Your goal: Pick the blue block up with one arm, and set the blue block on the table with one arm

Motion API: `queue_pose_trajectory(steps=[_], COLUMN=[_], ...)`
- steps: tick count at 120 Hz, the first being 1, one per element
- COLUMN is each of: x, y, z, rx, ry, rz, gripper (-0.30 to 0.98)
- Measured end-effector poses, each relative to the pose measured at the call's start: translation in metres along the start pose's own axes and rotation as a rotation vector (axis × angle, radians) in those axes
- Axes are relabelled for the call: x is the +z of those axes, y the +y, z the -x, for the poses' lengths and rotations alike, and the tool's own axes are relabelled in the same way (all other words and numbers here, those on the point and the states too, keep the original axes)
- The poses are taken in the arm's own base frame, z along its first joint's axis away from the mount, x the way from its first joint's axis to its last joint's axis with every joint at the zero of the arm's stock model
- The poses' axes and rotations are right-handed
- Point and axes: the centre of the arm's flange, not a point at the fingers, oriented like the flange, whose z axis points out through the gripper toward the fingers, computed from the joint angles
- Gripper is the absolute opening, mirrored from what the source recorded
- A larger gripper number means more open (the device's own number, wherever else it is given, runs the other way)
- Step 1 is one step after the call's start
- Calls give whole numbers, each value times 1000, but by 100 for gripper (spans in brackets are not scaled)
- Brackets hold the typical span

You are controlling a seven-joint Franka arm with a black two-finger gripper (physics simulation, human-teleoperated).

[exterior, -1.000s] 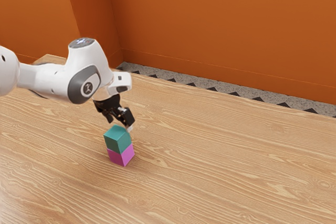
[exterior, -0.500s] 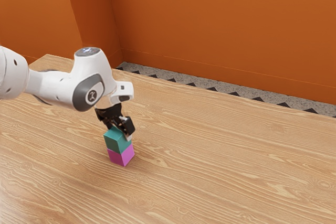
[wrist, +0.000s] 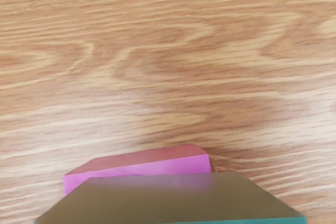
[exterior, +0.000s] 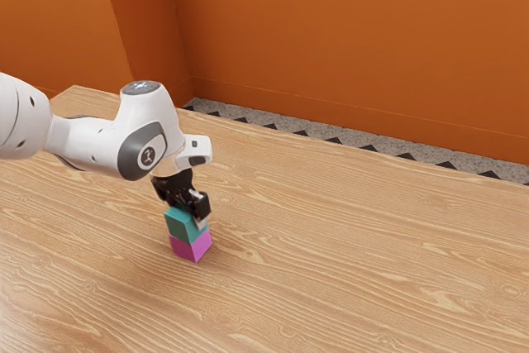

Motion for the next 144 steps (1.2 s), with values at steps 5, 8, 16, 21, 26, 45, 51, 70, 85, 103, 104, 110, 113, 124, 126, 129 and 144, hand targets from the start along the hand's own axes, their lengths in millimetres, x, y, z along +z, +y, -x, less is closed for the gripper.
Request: queue_pose_trajectory(steps=[5,8,16,21,26,45,51,70,85,103,104,110,113,124,126,129,144], x=[0,0,1,-1,-4,-38,-46,-38,-1,10,11,12,13,13,13,13,-28], y=[0,0,0,0,1,6,17,125,160,164,164,165,165,165,165,165,166], z=[0,0,0,0,-1,-13,-24,-84,-110,-114,-114,-114,-114,-113,-113,-113,-111], rx=[0,0,-1,-2,-2,7,26,175,200,191,191,190,191,191,191,193,205], ry=[-1,-1,-2,0,7,71,90,112,83,66,66,62,60,57,57,57,79], rz=[0,-1,-3,-4,-5,-10,-12,6,22,32,33,37,39,42,43,43,54], gripper=[41,39,38,37,36,34,33,33,32,41,41,45,47,54,55,56,61])
